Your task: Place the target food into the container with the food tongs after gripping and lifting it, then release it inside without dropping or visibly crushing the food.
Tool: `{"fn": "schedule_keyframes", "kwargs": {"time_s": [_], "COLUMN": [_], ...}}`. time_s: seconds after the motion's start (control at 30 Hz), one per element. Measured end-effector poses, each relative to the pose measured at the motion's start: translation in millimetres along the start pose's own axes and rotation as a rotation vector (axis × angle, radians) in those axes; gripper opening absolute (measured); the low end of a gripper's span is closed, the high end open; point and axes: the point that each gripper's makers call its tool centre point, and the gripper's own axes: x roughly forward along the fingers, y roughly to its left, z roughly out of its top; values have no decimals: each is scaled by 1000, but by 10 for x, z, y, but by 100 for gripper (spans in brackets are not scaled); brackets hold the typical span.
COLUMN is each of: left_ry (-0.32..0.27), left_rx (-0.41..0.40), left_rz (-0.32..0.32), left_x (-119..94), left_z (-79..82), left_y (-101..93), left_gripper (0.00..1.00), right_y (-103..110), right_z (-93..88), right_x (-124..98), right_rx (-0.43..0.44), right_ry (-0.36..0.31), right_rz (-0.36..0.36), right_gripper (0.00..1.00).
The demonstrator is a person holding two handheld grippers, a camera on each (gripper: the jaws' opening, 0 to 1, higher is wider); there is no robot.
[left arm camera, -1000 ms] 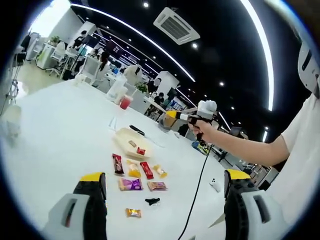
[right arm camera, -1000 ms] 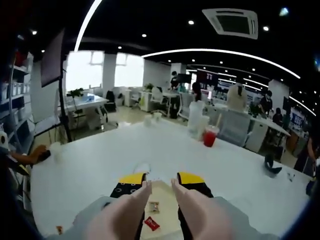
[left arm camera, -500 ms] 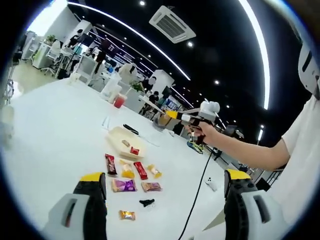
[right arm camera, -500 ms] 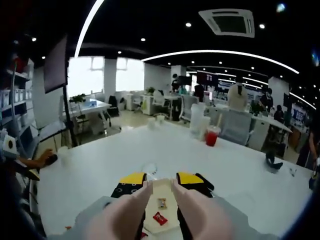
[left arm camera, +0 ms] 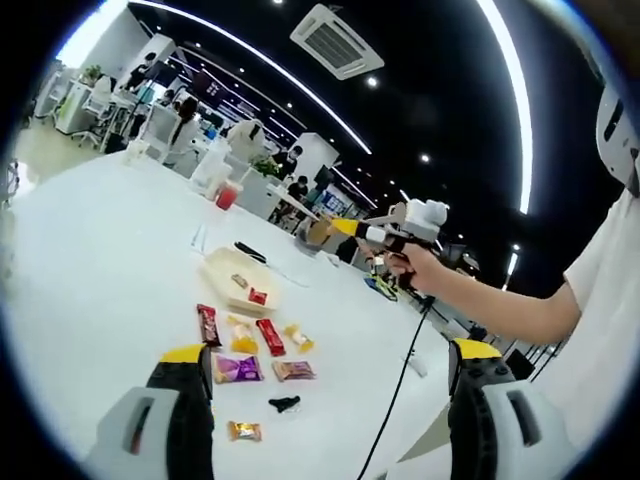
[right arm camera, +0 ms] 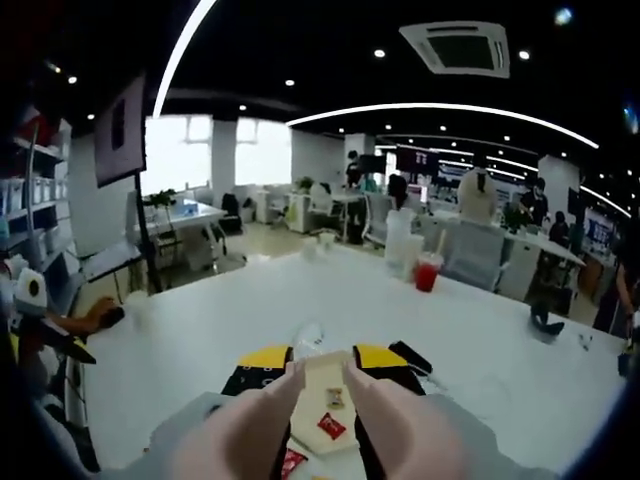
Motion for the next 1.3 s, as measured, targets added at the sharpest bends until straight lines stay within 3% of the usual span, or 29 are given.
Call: {"fn": "schedule_keyframes", "kwargs": {"time_s": [0.4,0.6,0.77,0.97,1.3], "left_ry": [-6,38,36,22,41], "left_rx": [0,-2,-6,-17,-1], "left_rz": [-22,-34,-32,-26,-39], "left_x": [47,66,65,43,54], "left_z": [-9,-142,-122,-66,-104], "left_y": [-50,-72,-57,1,-29], "left_gripper": [99,99,99,99,99], "right_y": [189,356,484,481,581], "right_z": [-62,-193,-357,-452,-593], "right_x": [-183,-274,-364,-422,-454], "right_rx": [36,36,44,68,102], "right_ry": [-12,-4,13,26,40], "right_rz": [15,31,54,48,51], "right_gripper": [22,23,24,26,26]}}
